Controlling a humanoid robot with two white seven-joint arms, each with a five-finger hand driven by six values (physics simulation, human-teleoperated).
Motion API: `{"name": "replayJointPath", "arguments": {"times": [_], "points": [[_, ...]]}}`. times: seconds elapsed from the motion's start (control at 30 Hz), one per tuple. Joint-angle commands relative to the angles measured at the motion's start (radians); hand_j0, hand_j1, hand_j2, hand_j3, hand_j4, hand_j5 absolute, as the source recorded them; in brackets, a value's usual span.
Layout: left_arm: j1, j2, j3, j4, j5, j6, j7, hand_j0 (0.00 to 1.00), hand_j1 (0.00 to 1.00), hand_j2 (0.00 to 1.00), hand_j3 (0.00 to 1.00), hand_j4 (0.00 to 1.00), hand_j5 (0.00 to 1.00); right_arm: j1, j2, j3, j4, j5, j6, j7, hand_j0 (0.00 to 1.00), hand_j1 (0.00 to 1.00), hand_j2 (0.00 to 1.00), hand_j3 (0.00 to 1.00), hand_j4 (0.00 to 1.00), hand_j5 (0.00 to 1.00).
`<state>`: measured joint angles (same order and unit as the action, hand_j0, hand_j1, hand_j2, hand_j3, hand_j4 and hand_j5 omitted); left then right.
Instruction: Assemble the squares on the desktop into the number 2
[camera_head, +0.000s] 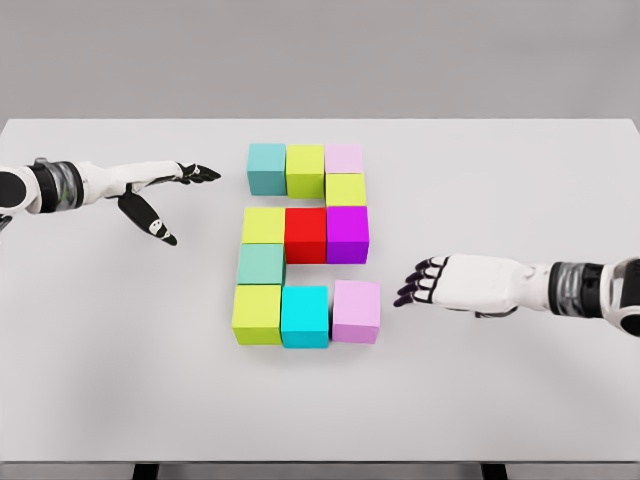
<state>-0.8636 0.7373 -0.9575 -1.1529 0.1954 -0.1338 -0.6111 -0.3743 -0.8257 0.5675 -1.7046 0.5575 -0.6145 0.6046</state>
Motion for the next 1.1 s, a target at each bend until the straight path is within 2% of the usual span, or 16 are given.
{"name": "replayJointPath", "arguments": {"times": [0.0,0.23,0.47,1.07], "points": [[-0.002,0.001,0.000,0.001,0.004,0.000,0.000,1.00,1.00,1.00,1.00,1.00,1.00,0.000,-0.003,0.006,-0.020,-0.014,0.004,0.006,0.98,0.98,0.98,0.98,0.98,0.98],[0.000,0.001,0.002,-0.001,0.004,0.000,0.000,1.00,1.00,1.00,1.00,1.00,1.00,-0.002,-0.006,-0.027,-0.040,-0.024,0.004,0.006,1.00,1.00,1.00,1.00,1.00,1.00],[0.000,0.002,0.002,-0.001,0.004,0.000,0.000,1.00,1.00,1.00,1.00,1.00,1.00,-0.003,-0.001,0.006,-0.053,-0.024,0.004,0.006,1.00,1.00,1.00,1.00,1.00,1.00],[0.000,0.002,0.002,-0.002,0.004,0.000,0.000,1.00,1.00,1.00,1.00,1.00,1.00,-0.009,0.004,0.006,-0.053,-0.028,0.004,0.006,1.00,1.00,1.00,1.00,1.00,1.00]]}}
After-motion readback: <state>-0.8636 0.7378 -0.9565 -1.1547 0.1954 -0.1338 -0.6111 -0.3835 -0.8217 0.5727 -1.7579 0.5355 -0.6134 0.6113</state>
